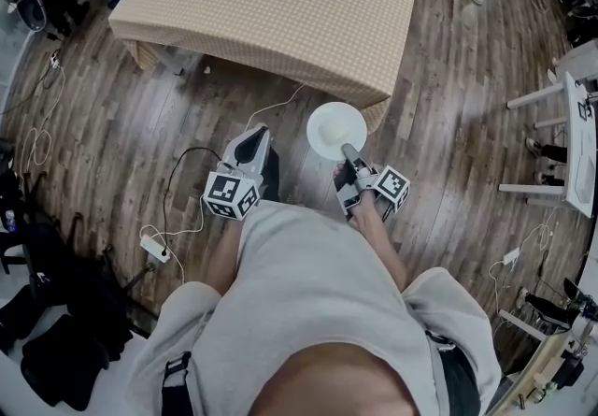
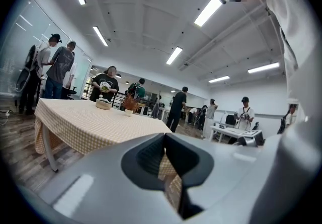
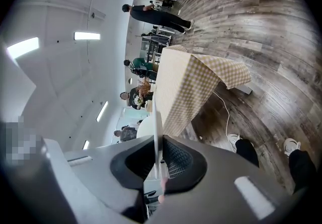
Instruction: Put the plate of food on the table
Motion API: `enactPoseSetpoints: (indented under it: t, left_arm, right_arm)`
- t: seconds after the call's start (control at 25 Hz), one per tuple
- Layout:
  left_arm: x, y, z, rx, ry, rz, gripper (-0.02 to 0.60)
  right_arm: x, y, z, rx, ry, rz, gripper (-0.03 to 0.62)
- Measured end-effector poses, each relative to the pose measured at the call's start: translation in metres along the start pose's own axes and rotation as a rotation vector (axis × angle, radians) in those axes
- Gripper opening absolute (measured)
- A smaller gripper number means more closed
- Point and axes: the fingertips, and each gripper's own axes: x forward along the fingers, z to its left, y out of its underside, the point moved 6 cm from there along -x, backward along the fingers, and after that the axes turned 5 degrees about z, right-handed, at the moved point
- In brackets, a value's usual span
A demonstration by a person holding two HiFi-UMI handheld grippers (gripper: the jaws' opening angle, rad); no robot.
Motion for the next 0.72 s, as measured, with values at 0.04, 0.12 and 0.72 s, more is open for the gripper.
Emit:
enactPoseSetpoints:
  t: [0.04,0.12,0.72]
  left_arm:
    - [0.009,-0.002,0.006,-0.002,0.004,-0.002,0.009]
    - [0.025,-0.005,0.021,-0.010,0.012,-0.001,0.009]
    - [0.162,-0.087,0.185,-0.001,0.077,0.043,0.009]
  right_arm:
    - [0.007,-0.005,0.000,-0.002,0.018,-0.001,0.029]
    - [0.026,-0.013,0.001,-0.003,0.023,-0.004,0.029]
    - [0.204,-0.070,0.062,0.032,0.074,-0.016,0.025]
